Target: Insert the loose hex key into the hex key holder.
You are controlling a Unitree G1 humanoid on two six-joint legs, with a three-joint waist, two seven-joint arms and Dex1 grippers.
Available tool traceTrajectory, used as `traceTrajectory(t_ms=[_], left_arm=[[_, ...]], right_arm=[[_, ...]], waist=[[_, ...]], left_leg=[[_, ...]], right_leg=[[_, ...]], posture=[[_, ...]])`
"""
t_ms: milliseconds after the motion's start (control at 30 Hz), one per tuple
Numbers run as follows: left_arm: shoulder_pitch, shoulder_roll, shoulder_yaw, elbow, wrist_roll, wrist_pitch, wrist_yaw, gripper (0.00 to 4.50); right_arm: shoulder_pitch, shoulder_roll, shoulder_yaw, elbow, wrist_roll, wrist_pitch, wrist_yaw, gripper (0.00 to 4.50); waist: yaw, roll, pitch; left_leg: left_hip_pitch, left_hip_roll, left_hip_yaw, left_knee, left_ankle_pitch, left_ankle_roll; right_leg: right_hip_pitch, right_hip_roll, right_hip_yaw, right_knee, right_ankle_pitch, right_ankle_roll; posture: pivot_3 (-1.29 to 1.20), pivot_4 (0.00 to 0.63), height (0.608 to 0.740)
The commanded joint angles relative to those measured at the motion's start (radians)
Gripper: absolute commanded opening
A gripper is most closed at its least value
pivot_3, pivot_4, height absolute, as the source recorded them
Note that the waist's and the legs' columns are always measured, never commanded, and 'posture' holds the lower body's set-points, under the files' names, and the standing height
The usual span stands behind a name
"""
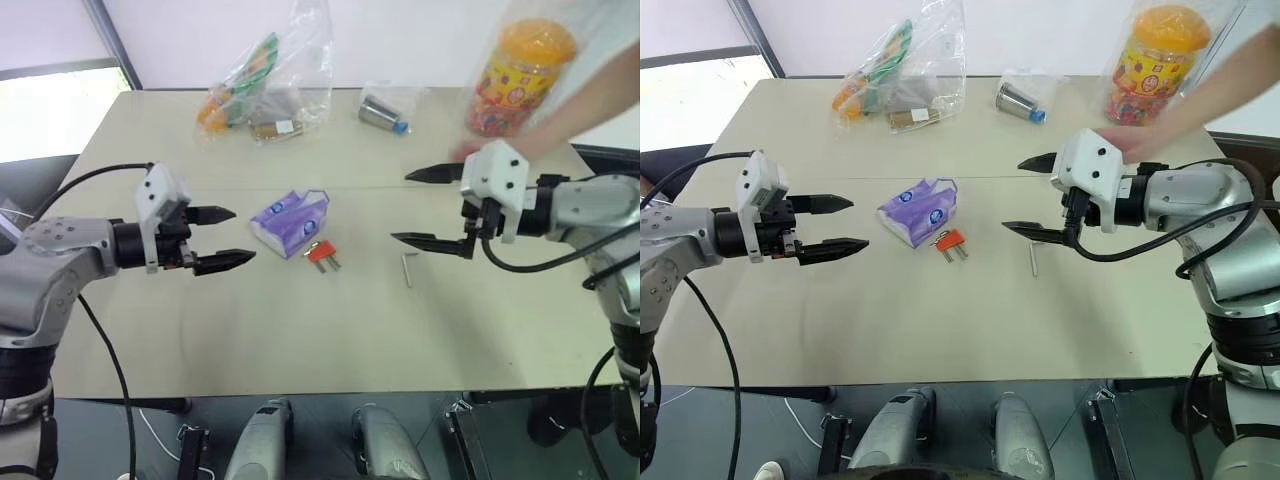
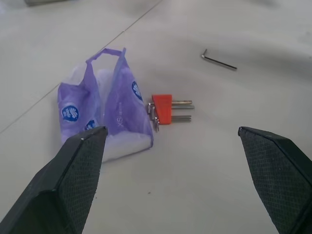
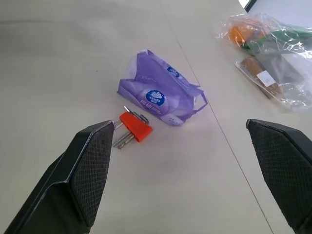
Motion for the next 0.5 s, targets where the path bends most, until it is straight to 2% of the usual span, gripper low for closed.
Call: traceTrajectory(t_ms=[33, 233, 500], left_arm=[[-0.001, 0.021, 0.016, 0.012, 0.046, -0.053, 0.001, 4.49], [-0.027, -0.012, -0.076, 0.184, 0.193, -0.210, -0.017, 4.49], [-0.247, -0.171, -0.207, 0.545, 0.334, -0.401, -0.059, 4.49]], right_arm=[[-0.032, 0.024, -0.002, -0.041, 0.006, 0.003, -0.030, 4.50], [-0.007, 0.054, 0.015, -0.083, -0.002, 0.016, -0.066, 4.50], [0.000, 0.082, 0.036, -0.099, -0.020, 0.013, -0.099, 4.50]], waist=[[0.000, 0.000, 0.000], [0.004, 0.000, 0.000], [0.004, -0.001, 0.000]], left_leg=[[0.000, 0.000, 0.000, 0.000, 0.000, 0.000], [0.000, 0.000, 0.000, 0.000, 0.000, 0.000], [-0.001, -0.002, 0.000, 0.003, 0.000, 0.000]], right_leg=[[0.000, 0.000, 0.000, 0.000, 0.000, 0.000], [0.000, 0.000, 0.000, 0.001, 0.000, 0.000], [0.000, 0.001, -0.001, 0.002, 0.001, 0.003]], posture=[[0.00, 0.150, 0.740], [0.00, 0.150, 0.740], [0.00, 0.150, 0.740]])
